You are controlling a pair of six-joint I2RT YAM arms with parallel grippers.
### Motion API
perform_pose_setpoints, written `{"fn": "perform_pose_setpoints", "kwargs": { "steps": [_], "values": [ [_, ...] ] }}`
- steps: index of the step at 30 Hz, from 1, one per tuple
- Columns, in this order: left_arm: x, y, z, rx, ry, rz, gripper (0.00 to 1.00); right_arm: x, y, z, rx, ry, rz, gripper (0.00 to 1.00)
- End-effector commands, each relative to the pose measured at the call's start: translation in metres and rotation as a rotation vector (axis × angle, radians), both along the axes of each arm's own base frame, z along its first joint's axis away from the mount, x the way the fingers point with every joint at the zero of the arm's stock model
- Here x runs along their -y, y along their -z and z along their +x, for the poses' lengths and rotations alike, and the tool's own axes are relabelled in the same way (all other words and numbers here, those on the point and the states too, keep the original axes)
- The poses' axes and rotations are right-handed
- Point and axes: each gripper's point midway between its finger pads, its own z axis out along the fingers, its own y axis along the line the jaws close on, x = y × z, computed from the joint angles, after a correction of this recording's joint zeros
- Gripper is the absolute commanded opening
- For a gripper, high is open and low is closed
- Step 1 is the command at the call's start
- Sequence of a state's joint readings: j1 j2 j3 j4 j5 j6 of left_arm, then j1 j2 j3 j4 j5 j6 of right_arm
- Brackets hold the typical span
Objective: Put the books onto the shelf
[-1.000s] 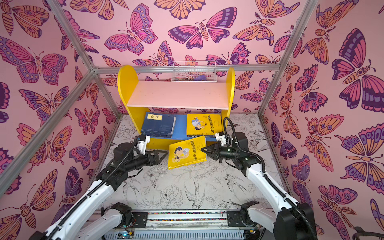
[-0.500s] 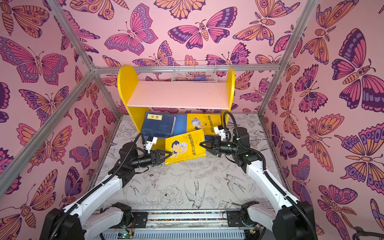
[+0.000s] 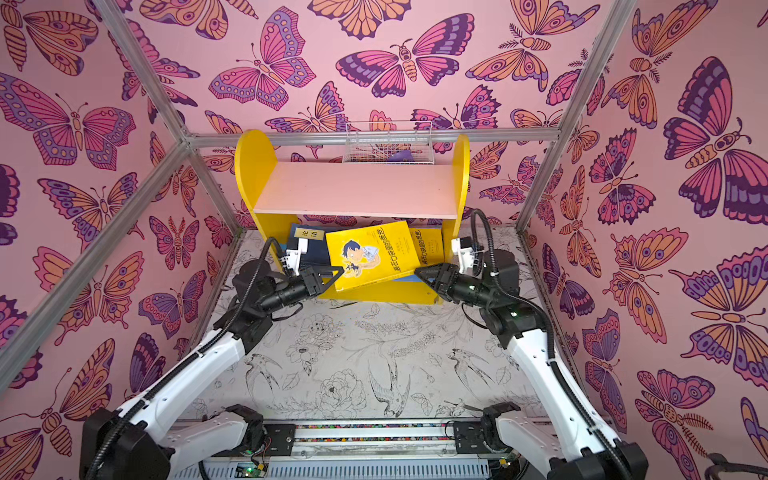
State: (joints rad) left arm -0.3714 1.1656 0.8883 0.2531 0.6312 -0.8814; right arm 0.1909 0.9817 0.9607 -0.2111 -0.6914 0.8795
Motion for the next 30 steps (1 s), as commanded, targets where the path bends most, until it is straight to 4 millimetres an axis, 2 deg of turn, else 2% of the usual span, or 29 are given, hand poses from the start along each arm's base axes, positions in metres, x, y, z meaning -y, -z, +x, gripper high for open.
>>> {"fn": "perform_pose_setpoints", "kwargs": {
  "steps": [1, 4, 8, 23, 30],
  "values": [
    [0.006, -0.015, 0.016, 0.096, -0.003, 0.058, 0.0, 0.034, 0.005, 0.004, 0.01, 0.153, -0.089, 0.49],
    [0.018, -0.004, 0.031, 0.09, 0.034, 0.107, 0.0, 0.045, 0.009, -0.001, 0.01, 0.19, -0.097, 0.49],
    [0.032, -0.001, 0.042, 0.11, 0.081, 0.134, 0.0, 0.051, 0.019, -0.008, -0.011, 0.2, -0.129, 0.48],
    [0.084, 0.03, 0.086, 0.1, 0.132, 0.195, 0.0, 0.054, 0.03, -0.019, -0.038, 0.195, -0.161, 0.48],
    [0.094, 0.038, 0.105, 0.084, 0.11, 0.202, 0.0, 0.053, 0.03, -0.02, -0.04, 0.189, -0.156, 0.48]
  ]
}}
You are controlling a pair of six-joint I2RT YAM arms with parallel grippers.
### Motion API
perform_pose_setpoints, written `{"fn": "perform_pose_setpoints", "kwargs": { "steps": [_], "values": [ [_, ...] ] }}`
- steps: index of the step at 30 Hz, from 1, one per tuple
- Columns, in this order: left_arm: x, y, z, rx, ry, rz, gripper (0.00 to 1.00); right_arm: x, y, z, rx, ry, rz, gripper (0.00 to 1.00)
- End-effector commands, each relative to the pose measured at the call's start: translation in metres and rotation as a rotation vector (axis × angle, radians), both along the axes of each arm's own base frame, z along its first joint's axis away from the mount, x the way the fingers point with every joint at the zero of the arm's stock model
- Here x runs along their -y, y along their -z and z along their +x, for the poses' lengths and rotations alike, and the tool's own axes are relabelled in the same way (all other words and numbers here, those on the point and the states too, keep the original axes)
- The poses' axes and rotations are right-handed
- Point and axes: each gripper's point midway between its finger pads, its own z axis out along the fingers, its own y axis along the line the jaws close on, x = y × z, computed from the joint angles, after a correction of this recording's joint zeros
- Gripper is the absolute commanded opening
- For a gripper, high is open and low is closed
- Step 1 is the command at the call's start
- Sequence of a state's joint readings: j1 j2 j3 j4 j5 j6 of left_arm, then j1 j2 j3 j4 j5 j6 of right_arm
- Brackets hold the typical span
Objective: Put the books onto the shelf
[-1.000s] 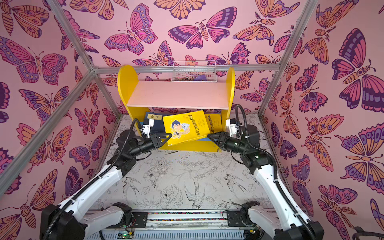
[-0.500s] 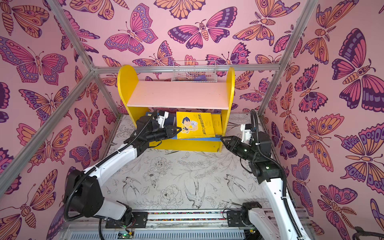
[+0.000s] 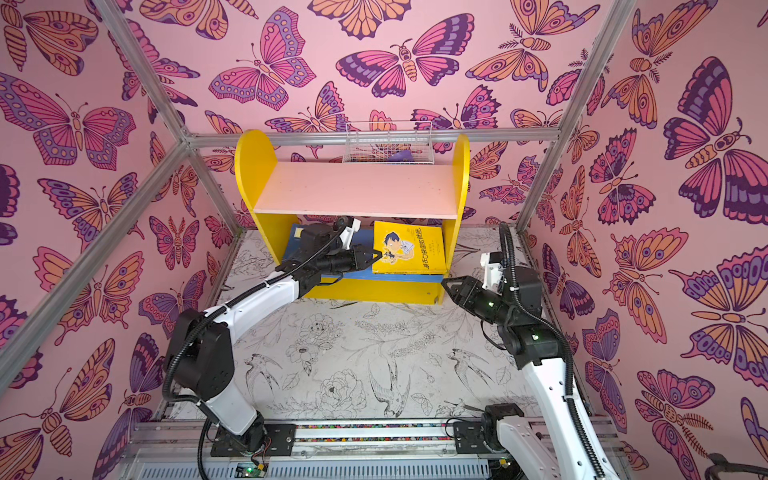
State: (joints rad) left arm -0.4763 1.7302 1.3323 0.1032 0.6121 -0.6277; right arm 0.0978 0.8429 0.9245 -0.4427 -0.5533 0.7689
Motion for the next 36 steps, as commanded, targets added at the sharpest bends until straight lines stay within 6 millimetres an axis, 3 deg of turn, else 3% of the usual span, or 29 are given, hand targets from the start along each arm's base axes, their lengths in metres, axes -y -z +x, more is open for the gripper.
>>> {"fn": "perform_pose_setpoints", "kwargs": {
  "steps": [1, 6, 7, 10, 12, 18, 23, 31, 36],
  "values": [
    [0.006, -0.03, 0.015, 0.112, -0.012, -0.04, 0.0, 0.002, 0.002, -0.004, 0.003, -0.002, -0.011, 0.48],
    [0.008, -0.027, 0.025, 0.118, -0.037, -0.025, 0.0, 0.002, 0.003, -0.006, 0.001, -0.004, -0.006, 0.48],
    [0.008, -0.027, 0.027, 0.117, -0.04, -0.025, 0.04, 0.001, 0.003, -0.006, 0.001, -0.007, -0.004, 0.48],
    [0.008, -0.026, 0.03, 0.125, -0.072, -0.008, 0.3, 0.0, 0.005, -0.006, -0.002, -0.014, -0.002, 0.48],
    [0.007, -0.027, 0.032, 0.134, -0.091, 0.004, 0.4, -0.001, 0.006, -0.006, -0.005, -0.02, 0.002, 0.48],
    [0.007, -0.037, 0.029, 0.201, -0.149, 0.072, 0.63, -0.002, 0.009, -0.007, -0.015, -0.033, -0.007, 0.47],
    [-0.005, -0.034, 0.036, 0.229, -0.283, 0.204, 0.81, 0.003, 0.015, -0.005, -0.036, -0.011, -0.046, 0.47],
    [-0.029, -0.026, 0.047, 0.205, -0.453, 0.28, 0.86, 0.002, 0.032, -0.003, -0.044, 0.005, -0.29, 0.25],
    [-0.048, -0.033, 0.038, 0.211, -0.521, 0.292, 0.89, -0.026, 0.042, -0.001, -0.01, -0.067, -0.527, 0.15]
  ]
}}
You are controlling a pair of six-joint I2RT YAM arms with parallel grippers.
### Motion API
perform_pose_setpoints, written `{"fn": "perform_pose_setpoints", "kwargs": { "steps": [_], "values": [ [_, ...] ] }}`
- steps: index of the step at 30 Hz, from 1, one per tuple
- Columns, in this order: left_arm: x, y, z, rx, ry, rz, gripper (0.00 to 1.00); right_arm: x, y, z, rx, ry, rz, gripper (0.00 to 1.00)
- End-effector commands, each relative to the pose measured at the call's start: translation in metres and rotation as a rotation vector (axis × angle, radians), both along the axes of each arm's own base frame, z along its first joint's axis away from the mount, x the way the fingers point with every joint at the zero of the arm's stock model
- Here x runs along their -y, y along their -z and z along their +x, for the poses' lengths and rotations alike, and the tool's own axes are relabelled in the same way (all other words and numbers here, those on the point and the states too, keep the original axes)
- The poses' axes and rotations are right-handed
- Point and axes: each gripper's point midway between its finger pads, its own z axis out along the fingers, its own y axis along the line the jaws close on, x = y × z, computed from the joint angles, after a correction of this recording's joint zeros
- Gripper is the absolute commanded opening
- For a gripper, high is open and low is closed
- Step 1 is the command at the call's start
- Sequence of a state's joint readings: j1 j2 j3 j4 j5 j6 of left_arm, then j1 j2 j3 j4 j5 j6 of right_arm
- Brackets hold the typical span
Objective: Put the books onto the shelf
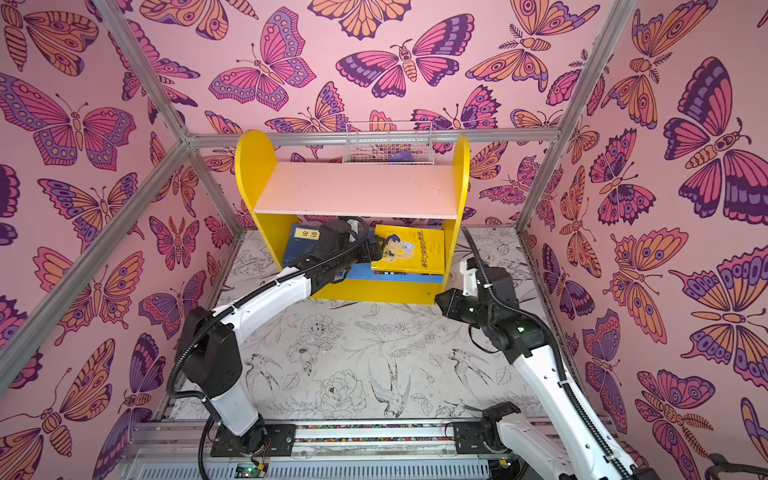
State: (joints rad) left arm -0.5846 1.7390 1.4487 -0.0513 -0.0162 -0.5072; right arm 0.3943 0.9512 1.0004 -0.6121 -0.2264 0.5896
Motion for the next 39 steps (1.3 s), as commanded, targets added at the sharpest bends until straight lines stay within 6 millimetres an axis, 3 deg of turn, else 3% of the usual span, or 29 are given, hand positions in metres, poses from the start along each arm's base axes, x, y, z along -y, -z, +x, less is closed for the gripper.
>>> {"fn": "perform_pose_setpoints", "kwargs": {
  "steps": [1, 7, 12, 19, 24, 39],
  "values": [
    [-0.025, -0.031, -0.011, 0.064, -0.094, -0.011, 0.89, 0.0, 0.005, 0.009, 0.055, 0.001, -0.236, 0.13],
    [-0.061, -0.037, -0.055, 0.103, -0.192, 0.042, 0.89, -0.034, 0.029, 0.041, -0.018, -0.078, -0.322, 0.08],
    [-0.105, -0.01, -0.104, 0.033, -0.307, 0.012, 0.89, -0.056, 0.041, 0.071, -0.049, -0.134, -0.385, 0.07],
    [-0.156, 0.031, -0.153, -0.069, -0.431, -0.008, 0.88, -0.062, 0.059, 0.092, -0.097, -0.145, -0.466, 0.07],
    [-0.173, 0.029, -0.164, -0.055, -0.468, 0.004, 0.89, -0.066, 0.063, 0.106, -0.097, -0.134, -0.485, 0.06],
    [-0.176, 0.024, -0.164, -0.046, -0.47, 0.013, 0.89, -0.056, 0.06, 0.129, -0.082, -0.095, -0.507, 0.05]
  ]
}}
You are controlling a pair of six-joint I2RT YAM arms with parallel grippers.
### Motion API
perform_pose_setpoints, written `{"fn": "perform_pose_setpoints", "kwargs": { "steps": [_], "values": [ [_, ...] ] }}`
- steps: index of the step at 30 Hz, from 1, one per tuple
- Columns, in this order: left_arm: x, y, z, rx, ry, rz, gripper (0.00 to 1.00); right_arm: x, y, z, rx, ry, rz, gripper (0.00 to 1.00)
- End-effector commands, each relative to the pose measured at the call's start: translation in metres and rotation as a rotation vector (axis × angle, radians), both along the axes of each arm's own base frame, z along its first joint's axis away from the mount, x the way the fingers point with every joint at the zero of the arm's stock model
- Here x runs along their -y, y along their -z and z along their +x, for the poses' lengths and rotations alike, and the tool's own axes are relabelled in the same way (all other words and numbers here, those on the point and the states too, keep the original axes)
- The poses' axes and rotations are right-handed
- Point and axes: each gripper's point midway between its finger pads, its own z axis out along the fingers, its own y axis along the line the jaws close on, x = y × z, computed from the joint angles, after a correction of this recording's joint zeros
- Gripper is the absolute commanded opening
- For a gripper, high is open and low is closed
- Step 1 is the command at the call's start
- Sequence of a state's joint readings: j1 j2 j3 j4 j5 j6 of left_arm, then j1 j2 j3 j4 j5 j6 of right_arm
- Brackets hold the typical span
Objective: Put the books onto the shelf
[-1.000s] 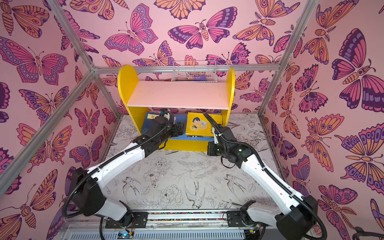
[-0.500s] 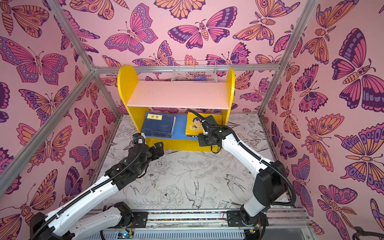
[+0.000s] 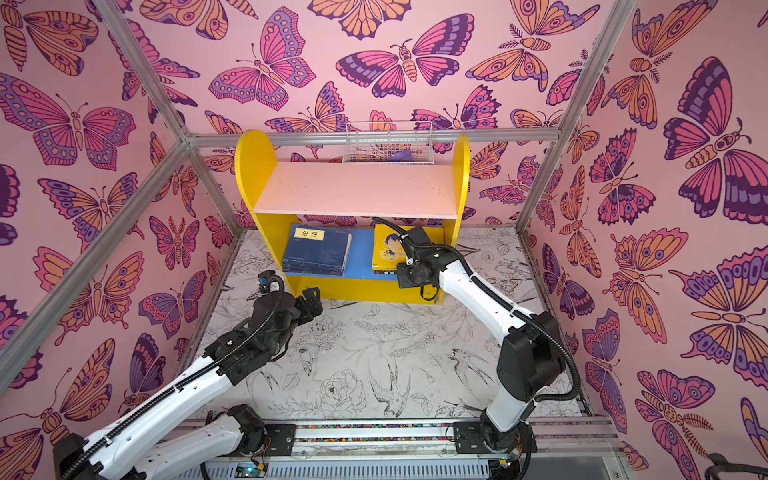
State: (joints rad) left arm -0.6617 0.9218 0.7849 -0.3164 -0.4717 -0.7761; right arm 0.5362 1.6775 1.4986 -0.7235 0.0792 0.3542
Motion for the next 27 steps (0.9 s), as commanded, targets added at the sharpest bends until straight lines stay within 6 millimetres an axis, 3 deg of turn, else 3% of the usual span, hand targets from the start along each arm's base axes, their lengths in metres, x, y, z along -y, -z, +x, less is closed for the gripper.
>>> {"fn": "perform_pose_setpoints", "kwargs": {
  "steps": [1, 9, 16, 19, 21, 25, 27],
  "values": [
    [-0.007, -0.002, -0.002, 0.001, -0.026, 0.009, 0.89, 0.002, -0.007, 0.012, 0.028, -0.003, -0.015, 0.05],
    [-0.004, 0.0, 0.0, -0.011, -0.015, 0.011, 0.89, -0.009, -0.001, 0.015, 0.004, -0.027, 0.019, 0.05],
    [-0.016, -0.002, -0.001, -0.011, -0.031, 0.071, 0.9, -0.01, -0.028, -0.005, 0.037, -0.052, 0.109, 0.04],
    [-0.041, 0.007, -0.004, -0.084, -0.085, 0.122, 0.92, 0.002, -0.05, -0.026, 0.112, -0.037, 0.167, 0.05],
    [-0.067, 0.018, -0.008, -0.155, -0.146, 0.146, 0.93, 0.017, -0.051, -0.04, 0.144, -0.002, 0.17, 0.07],
    [-0.132, 0.032, -0.025, -0.259, -0.335, 0.282, 0.99, 0.074, -0.049, -0.063, 0.286, 0.154, 0.107, 0.17],
    [-0.155, 0.037, -0.028, -0.293, -0.393, 0.352, 0.99, 0.107, -0.043, -0.072, 0.38, 0.254, 0.052, 0.28]
  ]
}}
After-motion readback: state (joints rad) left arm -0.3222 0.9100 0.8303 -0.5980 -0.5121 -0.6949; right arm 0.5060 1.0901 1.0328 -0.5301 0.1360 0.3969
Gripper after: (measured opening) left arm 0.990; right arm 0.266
